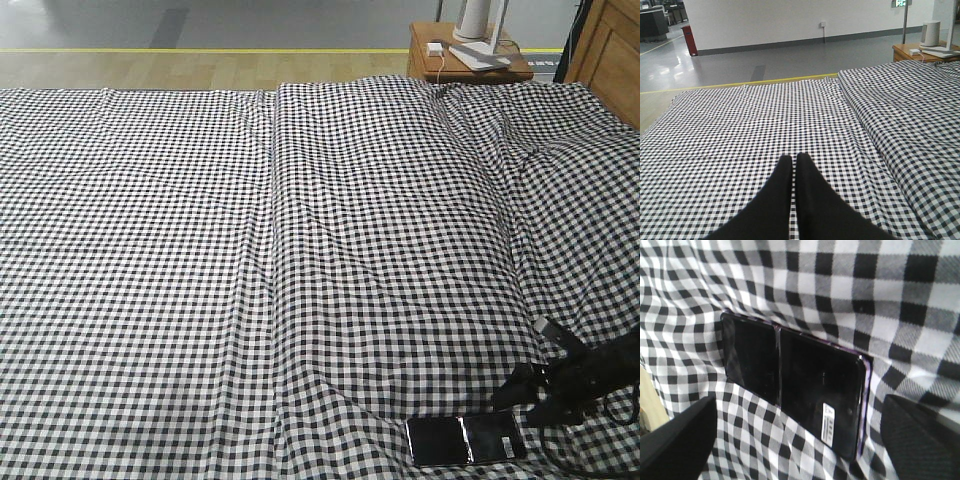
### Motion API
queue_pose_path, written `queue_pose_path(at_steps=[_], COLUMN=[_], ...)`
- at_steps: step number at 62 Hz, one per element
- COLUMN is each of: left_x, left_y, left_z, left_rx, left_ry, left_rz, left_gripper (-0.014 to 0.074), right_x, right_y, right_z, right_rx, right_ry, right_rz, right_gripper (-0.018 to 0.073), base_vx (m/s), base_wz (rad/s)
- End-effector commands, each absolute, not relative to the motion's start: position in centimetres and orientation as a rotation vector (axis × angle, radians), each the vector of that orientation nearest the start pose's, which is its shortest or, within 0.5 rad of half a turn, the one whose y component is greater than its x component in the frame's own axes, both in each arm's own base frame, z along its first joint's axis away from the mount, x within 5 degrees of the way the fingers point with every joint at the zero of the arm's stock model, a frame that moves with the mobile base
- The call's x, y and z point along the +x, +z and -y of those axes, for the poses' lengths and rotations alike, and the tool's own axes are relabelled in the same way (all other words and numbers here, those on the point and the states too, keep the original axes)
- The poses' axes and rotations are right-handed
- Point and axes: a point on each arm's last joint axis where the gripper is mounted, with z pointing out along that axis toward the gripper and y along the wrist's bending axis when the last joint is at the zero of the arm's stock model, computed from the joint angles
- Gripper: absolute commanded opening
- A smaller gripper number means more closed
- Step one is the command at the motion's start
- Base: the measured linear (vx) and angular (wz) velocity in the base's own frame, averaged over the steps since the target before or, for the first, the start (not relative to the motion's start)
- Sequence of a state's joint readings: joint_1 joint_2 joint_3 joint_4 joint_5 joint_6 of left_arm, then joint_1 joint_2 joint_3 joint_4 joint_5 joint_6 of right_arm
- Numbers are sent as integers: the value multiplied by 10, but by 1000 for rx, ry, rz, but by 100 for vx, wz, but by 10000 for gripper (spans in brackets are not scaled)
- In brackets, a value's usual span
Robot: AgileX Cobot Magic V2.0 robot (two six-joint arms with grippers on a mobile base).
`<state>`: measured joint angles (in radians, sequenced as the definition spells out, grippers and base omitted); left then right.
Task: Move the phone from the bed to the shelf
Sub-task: 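Move the right gripper down toward the black phone on the bed, then close the right gripper on the black phone's edge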
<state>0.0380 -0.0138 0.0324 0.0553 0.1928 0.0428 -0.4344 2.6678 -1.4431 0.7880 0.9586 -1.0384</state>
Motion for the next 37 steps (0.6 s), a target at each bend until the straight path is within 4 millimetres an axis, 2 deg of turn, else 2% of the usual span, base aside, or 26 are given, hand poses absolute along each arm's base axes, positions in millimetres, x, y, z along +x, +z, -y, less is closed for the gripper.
queue_pose_path(at_steps=[1,37], left_x=[55,55], left_y=[201,201], left_z=[-3,-3], left_rx=[36,36], left_ry=[104,104], left_rz=[-1588,-1588], left_gripper=[1,1], right_x=[367,358], right_y=[-48,-75], right_z=[111,102], right_rx=[14,21], right_ry=[1126,1207], right_rz=[-2896,-2882], right_gripper=[613,600], base_vx=[0,0], base_wz=[0,0])
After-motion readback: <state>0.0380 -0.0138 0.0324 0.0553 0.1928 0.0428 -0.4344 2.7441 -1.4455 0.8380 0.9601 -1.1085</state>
